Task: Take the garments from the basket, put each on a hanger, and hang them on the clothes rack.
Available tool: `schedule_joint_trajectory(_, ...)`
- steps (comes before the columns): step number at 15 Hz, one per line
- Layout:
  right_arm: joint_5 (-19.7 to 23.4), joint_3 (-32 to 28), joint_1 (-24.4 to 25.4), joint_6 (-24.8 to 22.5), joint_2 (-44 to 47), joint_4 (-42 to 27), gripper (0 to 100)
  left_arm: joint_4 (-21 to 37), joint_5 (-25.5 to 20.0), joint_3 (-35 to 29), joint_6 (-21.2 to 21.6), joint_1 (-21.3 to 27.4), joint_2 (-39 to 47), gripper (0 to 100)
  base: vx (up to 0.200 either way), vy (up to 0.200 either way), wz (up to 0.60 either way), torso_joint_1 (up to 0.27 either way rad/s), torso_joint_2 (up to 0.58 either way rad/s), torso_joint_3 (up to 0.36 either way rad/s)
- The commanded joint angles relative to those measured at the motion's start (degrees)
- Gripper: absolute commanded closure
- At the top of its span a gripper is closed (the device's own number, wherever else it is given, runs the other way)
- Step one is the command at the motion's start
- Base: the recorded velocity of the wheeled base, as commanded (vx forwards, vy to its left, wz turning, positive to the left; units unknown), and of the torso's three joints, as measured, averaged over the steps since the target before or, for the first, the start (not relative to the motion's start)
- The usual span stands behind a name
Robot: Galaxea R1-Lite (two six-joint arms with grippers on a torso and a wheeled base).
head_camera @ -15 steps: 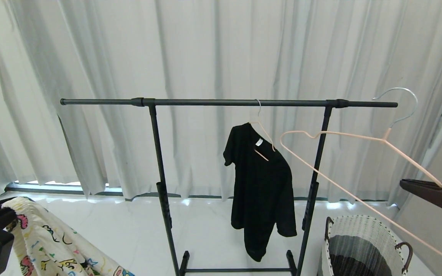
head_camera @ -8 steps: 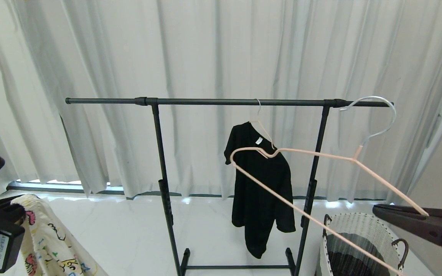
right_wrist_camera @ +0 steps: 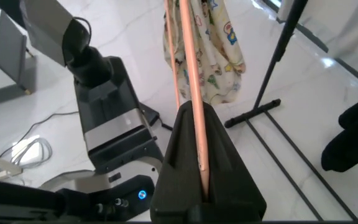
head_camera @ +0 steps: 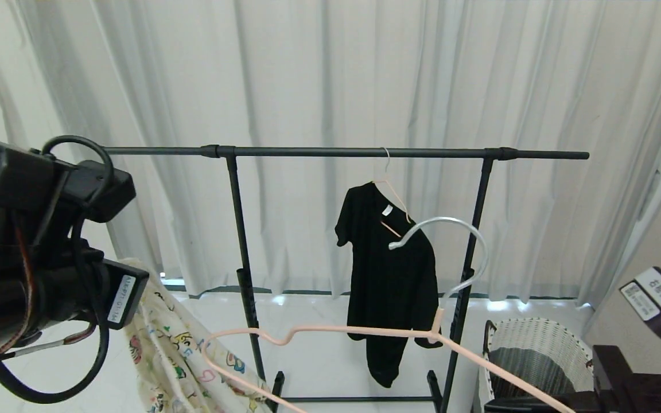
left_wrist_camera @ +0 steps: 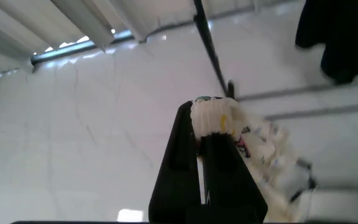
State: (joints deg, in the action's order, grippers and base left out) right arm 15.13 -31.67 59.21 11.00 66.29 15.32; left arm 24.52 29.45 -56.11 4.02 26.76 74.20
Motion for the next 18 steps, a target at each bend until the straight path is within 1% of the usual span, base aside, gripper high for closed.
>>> schedule_joint_trajectory(1, -0.5, -0.1, 1.9, 0.0, 4.6, 1.8, 100, 11.1, -4.4, -8.7, 5.1, -0.7, 2.3, 100, 0.000, 0.000, 0.00, 0.000, 0.00, 0.000)
schedule_joint_trajectory(2, -1.0, -0.1, 1.9, 0.1, 5.3, 2.9, 100, 16.1, -8.7, -12.9, 5.6, -2.9, 2.8, 100, 0.000, 0.000, 0.00, 0.000, 0.00, 0.000)
schedule_joint_trajectory(3, -1.0, 0.0, 2.0, 0.4, 5.5, 3.1, 100, 17.3, -11.5, -13.8, 5.6, -3.7, 2.8, 100, 0.000, 0.000, 0.00, 0.000, 0.00, 0.000)
schedule_joint_trajectory(4, -1.0, 0.0, 2.3, 1.0, 5.6, 3.0, 100, 18.3, -13.2, -13.7, 5.7, -3.7, 2.3, 100, 0.000, 0.000, 0.00, 0.000, 0.00, 0.000)
schedule_joint_trajectory(5, -1.1, 0.0, 2.8, 1.1, 5.8, 3.1, 100, 21.3, -15.5, -13.6, 5.7, -3.7, 1.6, 100, 0.000, 0.000, 0.00, 0.000, 0.00, 0.000)
schedule_joint_trajectory(6, -1.1, -0.1, 2.9, 1.2, 6.1, 3.1, 100, 23.8, -20.4, -13.3, 5.7, -3.7, 0.7, 100, 0.000, 0.000, 0.00, 0.000, 0.00, 0.000)
schedule_joint_trajectory(7, -1.1, -0.2, 3.1, 1.2, 6.5, 3.1, 100, 24.2, -27.4, -12.4, 5.6, -3.9, -0.4, 100, 0.000, 0.000, 0.00, 0.000, 0.00, 0.000)
schedule_joint_trajectory(8, -1.3, -0.3, 3.2, 1.2, 6.5, 3.1, 100, 24.1, -32.6, -10.2, 5.6, -6.4, -1.2, 100, 0.000, 0.000, 0.00, 0.000, 0.00, 0.000)
schedule_joint_trajectory(9, -1.6, -0.5, 3.3, 1.2, 6.7, 3.1, 100, 23.6, -34.5, -8.3, 5.3, -9.2, -1.2, 100, 0.000, 0.000, 0.00, 0.000, 0.00, 0.000)
schedule_joint_trajectory(10, -1.6, -0.6, 3.6, 1.2, 6.7, 3.1, 100, 21.7, -35.5, -6.3, 4.9, -10.5, -1.6, 100, 0.000, 0.000, 0.00, 0.000, 0.00, 0.000)
schedule_joint_trajectory(11, -1.8, -0.8, 5.1, 1.6, 6.8, 3.1, 100, 17.4, -37.9, -2.5, 4.8, -12.3, -2.9, 100, 0.000, 0.000, 0.00, 0.000, 0.00, 0.000)
schedule_joint_trajectory(12, -2.1, -1.1, 5.9, 2.3, 7.2, 3.1, 100, 13.5, -39.8, 0.6, 4.8, -12.9, -4.6, 100, 0.000, 0.000, 0.00, 0.000, 0.00, 0.000)
schedule_joint_trajectory(13, -3.3, -1.7, 6.6, 2.6, 7.8, 3.1, 100, 10.9, -40.0, 2.8, 4.7, -13.0, -5.5, 100, 0.000, 0.000, 0.00, 0.000, 0.00, 0.000)
schedule_joint_trajectory(14, -4.6, -2.4, 7.0, 3.1, 8.6, 3.3, 100, 10.3, -40.0, 3.9, 4.6, -13.8, -6.6, 100, 0.000, 0.000, 0.00, 0.000, 0.00, 0.000)
schedule_joint_trajectory(15, -5.0, -3.1, 7.3, 3.2, 9.2, 3.6, 100, 10.3, -39.9, 4.1, 4.3, -14.2, -7.0, 100, 0.000, 0.000, 0.00, 0.000, 0.00, 0.000)
schedule_joint_trajectory(16, -6.3, -4.5, 7.6, 3.6, 11.1, 4.4, 100, 10.3, -38.8, 3.9, 3.7, -15.5, -6.5, 100, 0.000, 0.000, 0.00, 0.000, 0.00, 0.000)
schedule_joint_trajectory(18, -9.6, -6.1, 9.1, 4.0, 15.3, 5.0, 100, 10.2, -34.8, 2.5, 2.8, -16.1, -6.4, 100, 0.000, 0.000, 0.00, 0.000, 0.00, 0.000)
